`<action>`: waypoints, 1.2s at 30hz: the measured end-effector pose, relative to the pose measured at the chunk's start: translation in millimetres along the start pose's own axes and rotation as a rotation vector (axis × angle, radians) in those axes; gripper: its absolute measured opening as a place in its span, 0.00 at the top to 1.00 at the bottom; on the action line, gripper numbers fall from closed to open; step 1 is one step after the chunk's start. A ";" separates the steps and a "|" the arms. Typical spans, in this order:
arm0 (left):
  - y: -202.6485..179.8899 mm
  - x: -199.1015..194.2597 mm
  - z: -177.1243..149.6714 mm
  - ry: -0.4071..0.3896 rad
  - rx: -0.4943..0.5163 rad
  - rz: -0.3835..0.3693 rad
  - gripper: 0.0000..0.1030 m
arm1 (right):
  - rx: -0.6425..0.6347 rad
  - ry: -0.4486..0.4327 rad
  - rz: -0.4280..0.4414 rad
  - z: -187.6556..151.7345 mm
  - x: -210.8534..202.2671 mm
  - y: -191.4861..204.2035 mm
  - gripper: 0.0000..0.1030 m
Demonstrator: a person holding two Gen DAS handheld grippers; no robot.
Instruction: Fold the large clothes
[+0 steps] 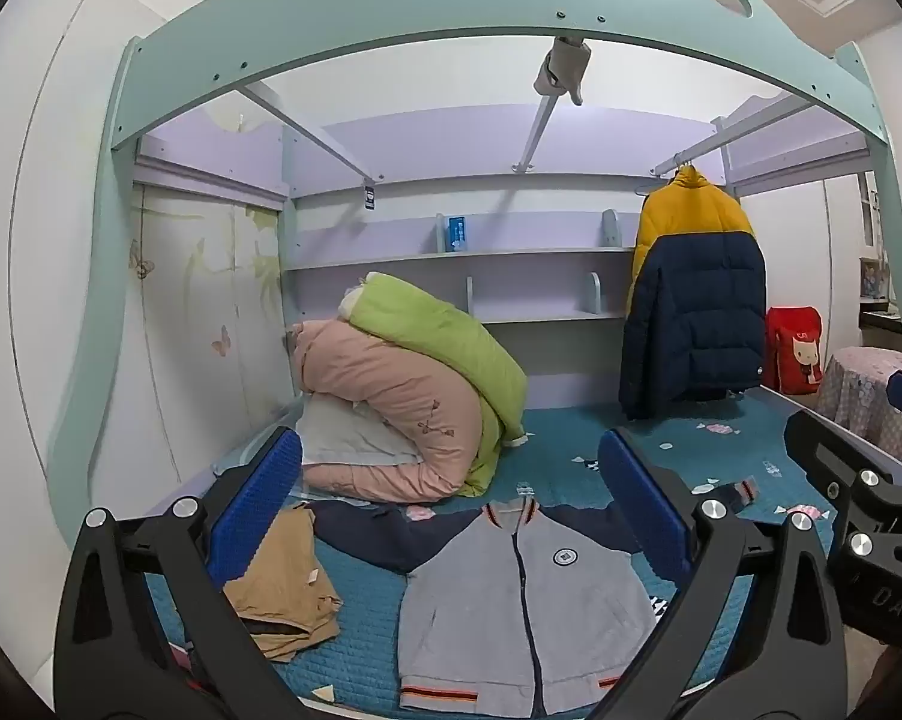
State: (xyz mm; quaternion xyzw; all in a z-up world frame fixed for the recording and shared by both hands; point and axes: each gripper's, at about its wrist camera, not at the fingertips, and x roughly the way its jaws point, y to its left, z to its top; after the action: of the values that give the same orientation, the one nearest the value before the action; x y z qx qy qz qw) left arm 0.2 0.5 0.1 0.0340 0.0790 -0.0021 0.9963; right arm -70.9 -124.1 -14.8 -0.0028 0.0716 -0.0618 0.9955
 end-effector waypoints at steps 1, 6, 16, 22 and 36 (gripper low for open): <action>0.1 0.3 0.0 0.000 0.002 0.000 0.04 | 0.001 0.000 0.001 0.0 -0.1 0.0 0.07; 2.0 -5.6 0.8 -0.014 -0.003 0.003 0.04 | 0.004 0.000 0.004 0.7 -0.5 -0.2 0.07; 1.1 -7.3 -0.6 -0.017 -0.002 0.009 0.04 | -0.001 -0.009 0.005 6.5 -1.9 -0.3 0.07; 7.1 -5.6 0.3 -0.018 -0.003 0.008 0.04 | -0.003 -0.011 0.003 10.7 -5.4 2.3 0.07; 4.5 -6.3 0.1 -0.019 -0.010 0.007 0.04 | -0.006 -0.015 0.002 8.1 -7.2 2.9 0.07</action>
State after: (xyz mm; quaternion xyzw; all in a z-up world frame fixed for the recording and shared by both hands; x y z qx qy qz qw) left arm -5.9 4.9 1.5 0.0292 0.0695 0.0014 0.9972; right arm -76.5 -120.4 -5.8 -0.0063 0.0644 -0.0604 0.9961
